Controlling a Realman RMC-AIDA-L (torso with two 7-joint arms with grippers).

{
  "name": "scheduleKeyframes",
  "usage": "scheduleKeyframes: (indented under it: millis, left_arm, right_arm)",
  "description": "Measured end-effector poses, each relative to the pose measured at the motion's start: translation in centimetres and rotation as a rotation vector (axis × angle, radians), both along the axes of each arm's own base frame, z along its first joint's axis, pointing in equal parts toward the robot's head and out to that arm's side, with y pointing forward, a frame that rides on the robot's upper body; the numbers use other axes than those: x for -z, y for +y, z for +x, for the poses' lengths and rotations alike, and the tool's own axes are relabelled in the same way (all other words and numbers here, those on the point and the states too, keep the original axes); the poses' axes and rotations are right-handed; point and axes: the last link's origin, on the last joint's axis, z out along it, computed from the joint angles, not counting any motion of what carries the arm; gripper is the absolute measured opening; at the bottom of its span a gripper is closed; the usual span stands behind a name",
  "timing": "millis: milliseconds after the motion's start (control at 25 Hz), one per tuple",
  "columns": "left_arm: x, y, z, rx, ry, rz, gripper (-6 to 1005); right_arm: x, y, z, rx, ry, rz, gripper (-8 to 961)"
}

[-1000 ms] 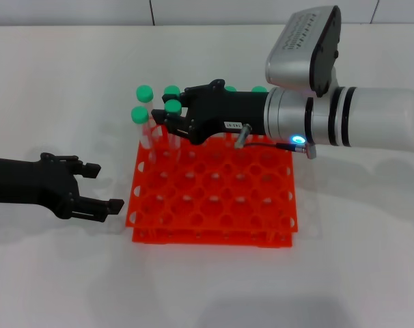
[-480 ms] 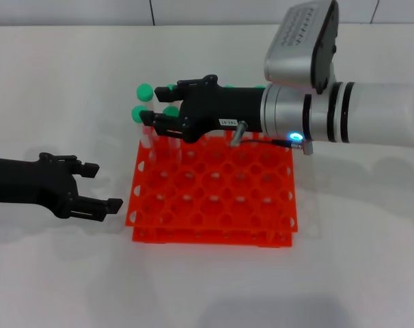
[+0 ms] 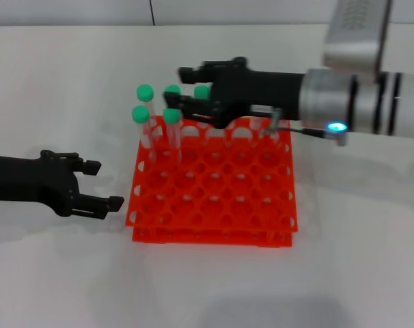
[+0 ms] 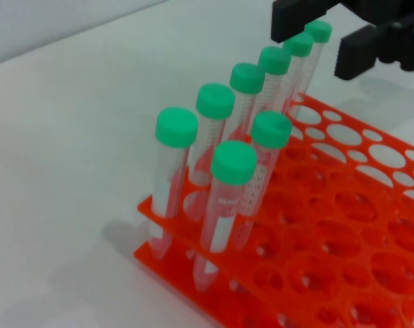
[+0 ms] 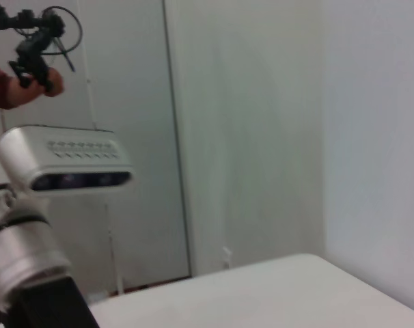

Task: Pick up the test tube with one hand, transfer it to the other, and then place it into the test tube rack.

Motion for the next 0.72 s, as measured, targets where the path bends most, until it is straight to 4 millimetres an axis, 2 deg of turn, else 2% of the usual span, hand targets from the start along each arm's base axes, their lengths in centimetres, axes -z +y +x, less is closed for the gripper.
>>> scheduleKeyframes:
  millis: [280, 480, 720]
  left_arm:
    - [-0.6, 0.4, 1.4, 0.068, -0.063, 0.032, 887]
    - [-2.1, 0.6, 3.0, 0.169, -0.175, 0.088, 887]
    - [-2.8, 1.0, 4.9, 0.265, -0.265, 0.126, 887]
  right_arm:
    - [-4.3, -0.4, 3.7, 0.046, -0.062, -0.068, 468]
    - [-7.2, -0.5, 6.0, 0.102, -0.119, -0.110, 467]
    - [-9.1, -1.0, 7.2, 0.113, -0.136, -0.155, 467]
